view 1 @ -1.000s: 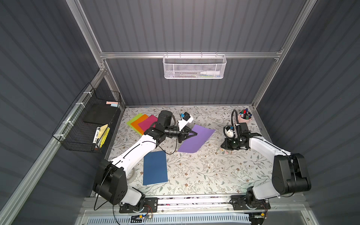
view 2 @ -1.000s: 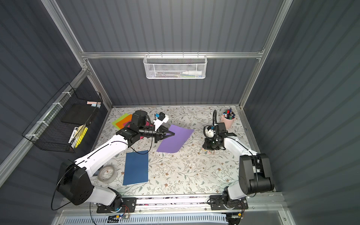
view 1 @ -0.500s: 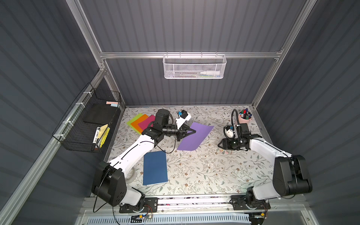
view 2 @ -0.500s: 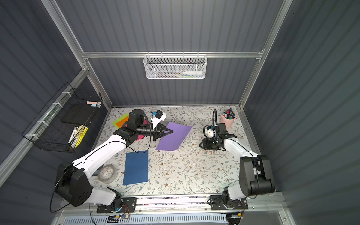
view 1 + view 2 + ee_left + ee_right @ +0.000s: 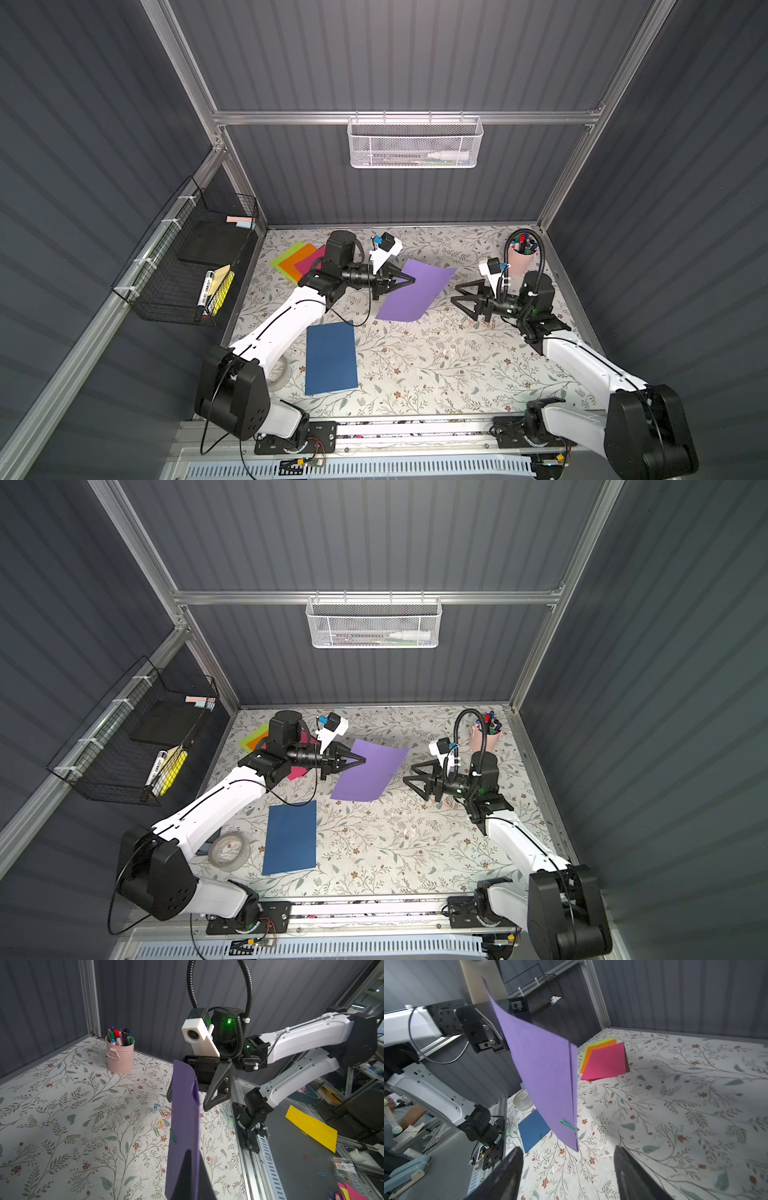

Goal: Unclip the paperclips from the documents
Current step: Adjust the document.

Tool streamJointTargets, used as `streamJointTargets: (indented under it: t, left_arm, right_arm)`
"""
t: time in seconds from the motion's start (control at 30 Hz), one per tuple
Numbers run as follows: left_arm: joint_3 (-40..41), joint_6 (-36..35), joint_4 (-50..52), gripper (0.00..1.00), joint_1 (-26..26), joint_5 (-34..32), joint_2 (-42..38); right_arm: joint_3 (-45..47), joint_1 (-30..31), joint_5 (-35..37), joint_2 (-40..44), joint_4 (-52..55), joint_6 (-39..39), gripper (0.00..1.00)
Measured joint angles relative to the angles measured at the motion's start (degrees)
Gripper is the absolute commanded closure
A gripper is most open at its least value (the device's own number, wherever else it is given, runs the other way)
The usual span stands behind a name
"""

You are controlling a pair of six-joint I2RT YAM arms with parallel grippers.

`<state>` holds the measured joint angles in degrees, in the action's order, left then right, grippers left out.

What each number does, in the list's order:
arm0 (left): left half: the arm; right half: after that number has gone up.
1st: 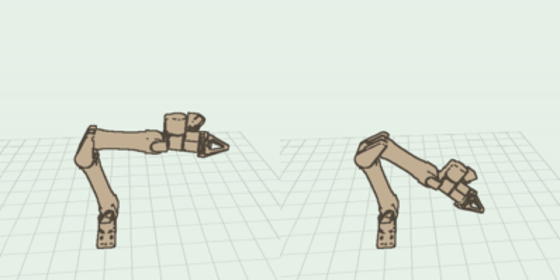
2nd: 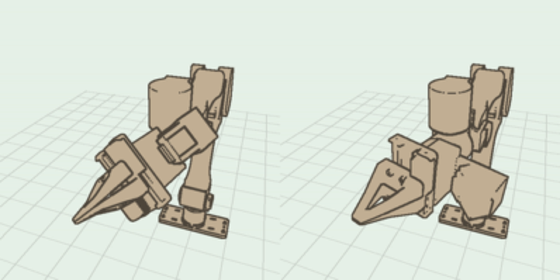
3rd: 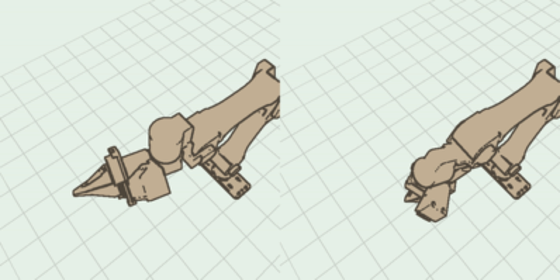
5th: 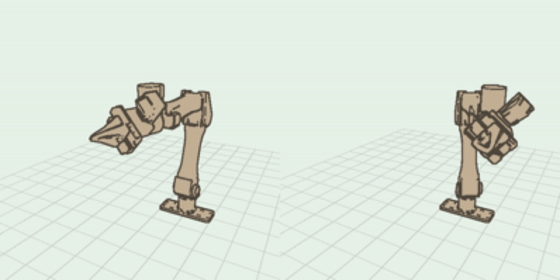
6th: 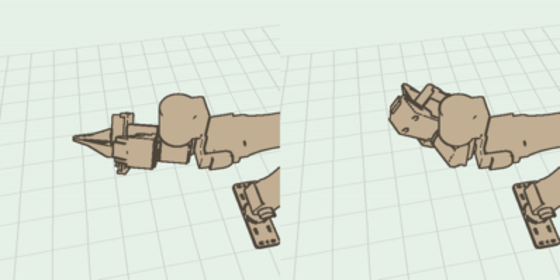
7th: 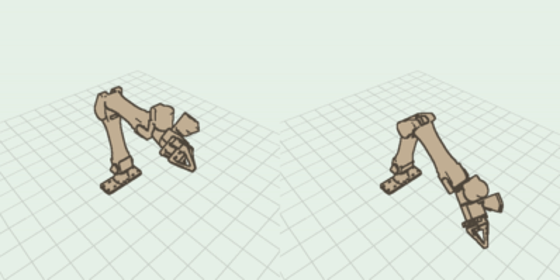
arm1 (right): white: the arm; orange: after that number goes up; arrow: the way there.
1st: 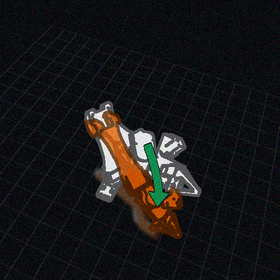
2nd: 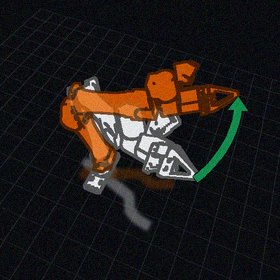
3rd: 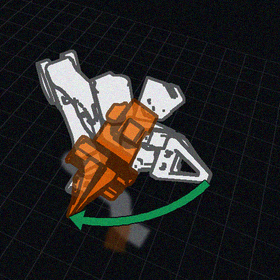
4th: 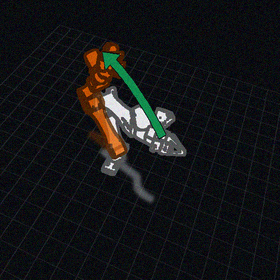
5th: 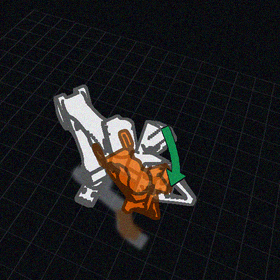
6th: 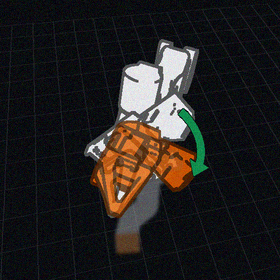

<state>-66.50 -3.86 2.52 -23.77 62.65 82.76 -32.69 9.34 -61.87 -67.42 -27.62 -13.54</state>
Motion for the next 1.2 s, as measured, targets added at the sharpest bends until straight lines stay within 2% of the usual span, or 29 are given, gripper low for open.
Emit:
streamJointTargets:
  t: [0.2, 0.3, 0.33, 0.57, 0.67, 0.73, 0.83, 0.9, 1.0, 1.1, 1.13, 1.2]
  left_arm:
    - [0.00, -0.02, 0.02, 1.00, 0.00, 2.54, 0.00]
    - [0.00, -0.02, 0.02, 1.00, 0.00, 3.23, 0.00]
    - [0.00, -0.02, 0.04, 1.00, 0.00, 3.39, 0.00]
    - [0.00, -0.02, 0.04, 1.00, 0.11, 3.39, 0.00]
    - [0.00, -0.02, 0.04, 1.00, 0.42, 3.37, 0.00]
    - [0.00, -0.02, 0.04, 1.00, 0.57, 3.37, -0.02]
    - [0.00, -0.04, 0.07, 0.87, 0.63, 3.39, 0.00]
    - [0.00, -0.13, 0.11, 0.84, 0.63, 3.54, 0.00]
    - [0.00, -0.24, 0.52, 0.87, 0.63, 4.33, 0.13]
    - [0.00, -0.24, 0.50, 0.95, 0.63, 4.94, 0.44]
    - [0.00, -0.07, 0.46, 1.00, 0.63, 5.16, 0.46]
    - [0.04, 0.33, 0.00, 1.00, 0.63, 5.57, 0.46]
  right_arm:
    - [-5.51, 1.79, -3.98, -6.21, -4.15, -1.09, 0.29]
    - [-7.41, 2.62, -5.57, -8.39, -5.55, -1.75, 0.34]
    - [-7.80, 2.89, -6.12, -8.81, -5.97, -2.01, 0.37]
    - [-8.92, 3.78, -10.86, -10.10, -8.74, -5.31, 0.90]
    - [-9.05, 3.78, -12.17, -9.99, -8.11, -5.20, 0.99]
    - [-9.44, 3.78, -12.59, -9.66, -6.23, -4.15, 1.00]
    - [-11.08, 3.78, -12.94, -8.70, -0.83, -1.38, 1.00]
    - [-13.46, 3.78, -13.05, -8.13, 4.52, 1.75, 1.00]
    - [-17.86, 3.78, -13.20, -7.61, 12.41, 6.43, 1.00]
    - [-21.27, 3.78, -13.46, -7.56, 18.25, 9.79, 0.97]
    - [-22.03, 3.78, -13.64, -7.63, 19.69, 10.49, 0.94]
    - [-23.17, 3.85, -13.90, -7.82, 22.08, 11.63, 0.82]
